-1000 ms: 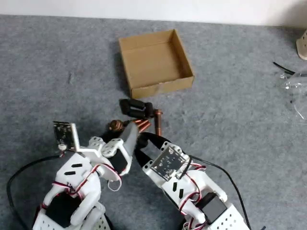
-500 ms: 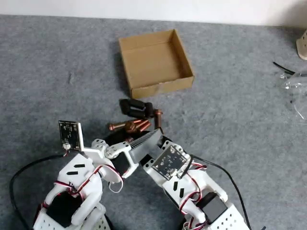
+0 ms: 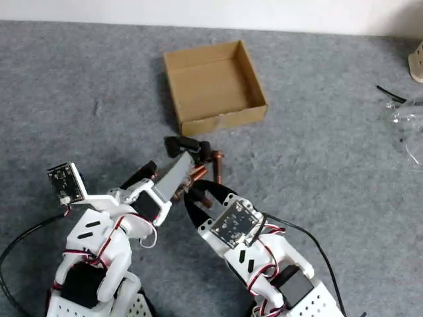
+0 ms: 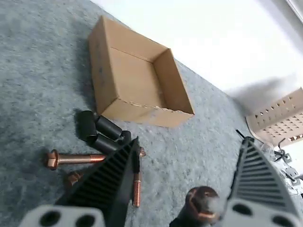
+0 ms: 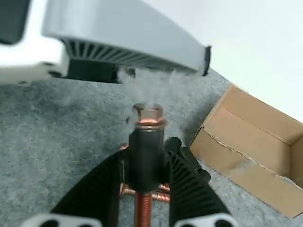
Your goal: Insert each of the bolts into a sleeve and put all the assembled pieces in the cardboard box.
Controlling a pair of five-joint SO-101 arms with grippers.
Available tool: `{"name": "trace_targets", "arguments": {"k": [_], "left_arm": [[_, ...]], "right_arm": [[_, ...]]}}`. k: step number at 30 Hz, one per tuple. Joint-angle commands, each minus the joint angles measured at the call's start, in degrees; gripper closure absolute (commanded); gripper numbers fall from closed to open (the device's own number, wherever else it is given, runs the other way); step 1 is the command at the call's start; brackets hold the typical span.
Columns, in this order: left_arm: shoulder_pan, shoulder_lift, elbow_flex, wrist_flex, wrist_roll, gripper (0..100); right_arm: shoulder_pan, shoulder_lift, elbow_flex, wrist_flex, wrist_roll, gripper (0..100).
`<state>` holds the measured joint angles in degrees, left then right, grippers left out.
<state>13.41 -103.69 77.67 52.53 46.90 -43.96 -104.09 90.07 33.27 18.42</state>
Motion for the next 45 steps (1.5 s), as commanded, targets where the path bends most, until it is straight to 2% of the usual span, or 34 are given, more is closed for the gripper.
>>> {"name": "trace_targets", "arguments": {"k": [1,5,10,14,20,22,28,32,36,45], "left_arm": [[-0.2,-0.6,-3.0,0.2,0.5,70],[-0.8,-0.6,-2.9,0.2,0.5,70],[-8.7,-0.5,-1.2,0.2,-1.7,70],[-11.3,-0.5,-1.0,0.4,-14.7,73],[-11.9,-0.5,-0.8,0.2,-37.0,98],[-11.8,-0.5,0.2,0.1,-42.2,99],[-12.2,-0.5,9.8,-12.4,-43.6,99],[-12.1,-0.5,13.5,-15.6,-47.4,99],[-12.3,-0.5,17.6,-21.9,-48.1,99],[-14.1,-0.5,18.7,-22.8,-47.8,99]], "right_arm": [[0.7,-0.2,-1.6,-2.3,-0.6,99.4],[0.7,-0.2,-1.6,-2.3,-0.6,99.4],[0.7,-0.2,-1.6,-2.3,-0.6,99.4],[0.7,-0.2,-1.6,-2.3,-0.6,99.4],[0.8,-0.2,-1.6,-2.3,-0.6,99.4],[0.8,-0.2,-1.5,-2.3,-0.6,99.4],[2.8,-0.2,-0.3,-3.3,-0.6,99.4],[3.0,-0.2,2.4,-6.5,-0.6,99.4],[3.7,-0.2,3.5,-8.0,-0.7,99.4],[11.2,-0.1,3.0,-7.9,-3.5,99.4]]}}
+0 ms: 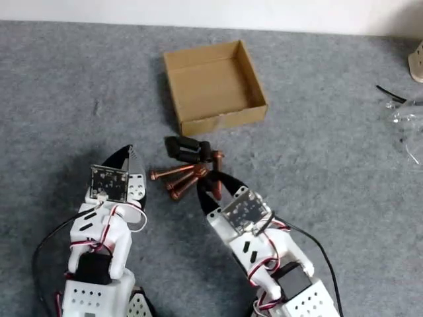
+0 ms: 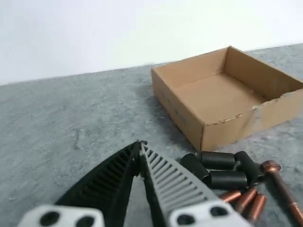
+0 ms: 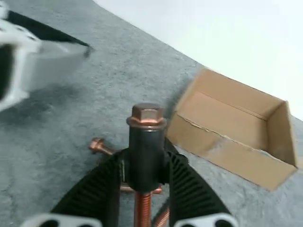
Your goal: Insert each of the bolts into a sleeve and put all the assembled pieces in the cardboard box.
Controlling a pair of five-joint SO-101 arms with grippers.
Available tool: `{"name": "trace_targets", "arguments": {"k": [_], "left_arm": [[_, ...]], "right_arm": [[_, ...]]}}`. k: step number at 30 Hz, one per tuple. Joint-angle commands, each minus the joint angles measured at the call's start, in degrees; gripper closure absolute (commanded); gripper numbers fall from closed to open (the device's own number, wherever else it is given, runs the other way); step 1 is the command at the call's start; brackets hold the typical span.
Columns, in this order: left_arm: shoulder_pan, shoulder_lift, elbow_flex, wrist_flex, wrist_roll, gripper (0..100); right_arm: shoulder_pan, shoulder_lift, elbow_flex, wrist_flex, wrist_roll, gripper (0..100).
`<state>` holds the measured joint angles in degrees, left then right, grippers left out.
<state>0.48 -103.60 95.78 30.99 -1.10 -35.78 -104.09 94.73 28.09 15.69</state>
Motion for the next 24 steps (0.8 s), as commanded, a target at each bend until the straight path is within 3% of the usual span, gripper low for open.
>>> {"name": "trace_targets", "arguments": {"k": [1,8,14,24], "left_arm": [[-1.2,-0.6,0.7,-1.3,0.2,99],[-1.1,-0.5,1.5,-3.3,0.2,99],[-1.0,-0.5,1.5,-3.3,0.2,99],[-1.0,-0.5,1.5,-3.4,0.1,99]], "right_arm": [[3.7,-0.1,-1.7,-2.7,-0.8,99.4],[10.4,5.4,-8.2,-2.8,-0.7,99.4],[11.6,29.1,-21.4,-2.9,-0.7,99.4],[16.4,71.8,-58.9,-5.1,-0.7,99.4]]}}
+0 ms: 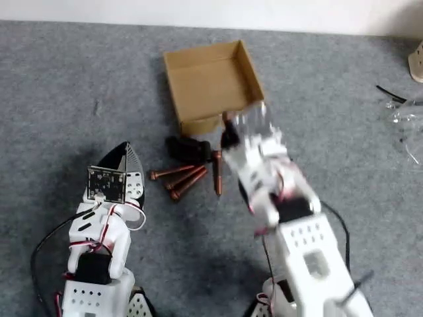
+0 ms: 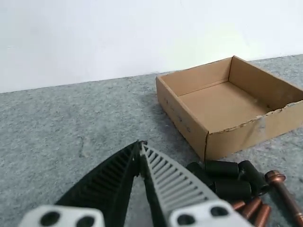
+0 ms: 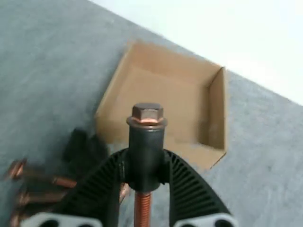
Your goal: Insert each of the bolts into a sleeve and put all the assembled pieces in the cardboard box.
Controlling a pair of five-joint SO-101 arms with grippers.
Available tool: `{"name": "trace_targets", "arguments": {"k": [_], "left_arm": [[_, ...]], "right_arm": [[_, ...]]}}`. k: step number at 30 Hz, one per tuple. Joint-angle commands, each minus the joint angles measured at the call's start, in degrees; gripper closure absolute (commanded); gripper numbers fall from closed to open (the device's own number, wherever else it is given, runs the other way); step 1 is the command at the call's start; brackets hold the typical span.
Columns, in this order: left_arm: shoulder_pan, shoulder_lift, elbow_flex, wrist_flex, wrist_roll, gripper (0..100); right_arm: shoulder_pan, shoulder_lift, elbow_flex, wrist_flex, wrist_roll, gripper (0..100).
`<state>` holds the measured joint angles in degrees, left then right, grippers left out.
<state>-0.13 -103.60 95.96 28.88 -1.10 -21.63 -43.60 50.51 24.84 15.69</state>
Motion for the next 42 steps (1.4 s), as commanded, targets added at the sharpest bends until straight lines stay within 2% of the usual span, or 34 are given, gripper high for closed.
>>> {"name": "trace_targets", "arguments": {"k": [1,11,20,29,42], "left_arm": [[-0.4,-0.5,1.3,-1.3,0.0,99],[0.8,-0.5,1.3,-1.5,-0.1,99],[0.8,-0.5,1.3,-1.5,-0.1,99],[0.8,-0.5,1.3,-1.5,-0.1,99],[0.9,-0.5,1.3,-1.5,-0.1,99]], "right_arm": [[2.9,15.7,-18.8,-0.7,-0.7,99.4],[8.0,53.0,-61.0,16.1,-0.8,99.4],[8.0,72.5,-84.0,27.4,-0.8,99.4],[8.0,82.4,-96.1,31.3,-1.0,99.4],[8.0,85.3,-97.5,31.0,-1.1,98.9]]}}
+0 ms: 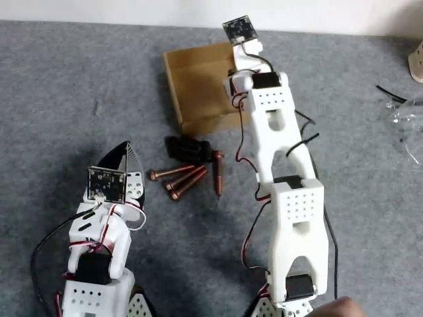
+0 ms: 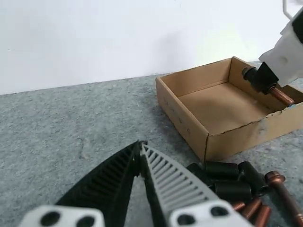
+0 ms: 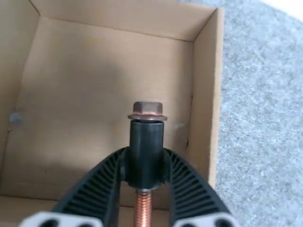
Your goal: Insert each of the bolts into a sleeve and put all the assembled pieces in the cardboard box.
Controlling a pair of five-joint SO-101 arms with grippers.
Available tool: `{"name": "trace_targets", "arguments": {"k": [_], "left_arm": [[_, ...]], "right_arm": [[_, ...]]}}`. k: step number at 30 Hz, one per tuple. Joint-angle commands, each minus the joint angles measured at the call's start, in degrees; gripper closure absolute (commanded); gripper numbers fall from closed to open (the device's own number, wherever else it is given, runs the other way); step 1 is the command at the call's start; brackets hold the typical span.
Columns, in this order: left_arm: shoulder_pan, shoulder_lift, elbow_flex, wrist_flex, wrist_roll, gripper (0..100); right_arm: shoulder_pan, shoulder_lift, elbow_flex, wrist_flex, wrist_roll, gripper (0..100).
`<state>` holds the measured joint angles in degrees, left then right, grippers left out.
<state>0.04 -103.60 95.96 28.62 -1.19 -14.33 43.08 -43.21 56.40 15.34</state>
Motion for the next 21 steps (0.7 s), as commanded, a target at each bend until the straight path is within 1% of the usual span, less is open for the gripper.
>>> {"name": "trace_targets", "arguments": {"k": [1,4,13,18,21], "left_arm": [[1.1,-0.5,1.3,-1.2,0.0,99],[2.2,-0.5,1.3,-1.2,-0.1,99],[2.2,-0.5,1.3,-1.2,-0.1,99],[2.2,-0.5,1.3,-1.2,-0.1,99],[2.2,-0.5,1.3,-1.2,-0.1,97]], "right_arm": [[0.7,-1.4,-3.6,-0.6,-0.7,98.9],[0.7,-1.4,-3.7,-0.6,-0.7,98.9],[0.1,-1.3,-7.0,-0.7,-0.8,98.9],[-0.6,-1.3,-6.8,-6.5,-0.8,98.9],[-0.6,-1.2,-6.6,-6.7,-0.8,98.9]]}}
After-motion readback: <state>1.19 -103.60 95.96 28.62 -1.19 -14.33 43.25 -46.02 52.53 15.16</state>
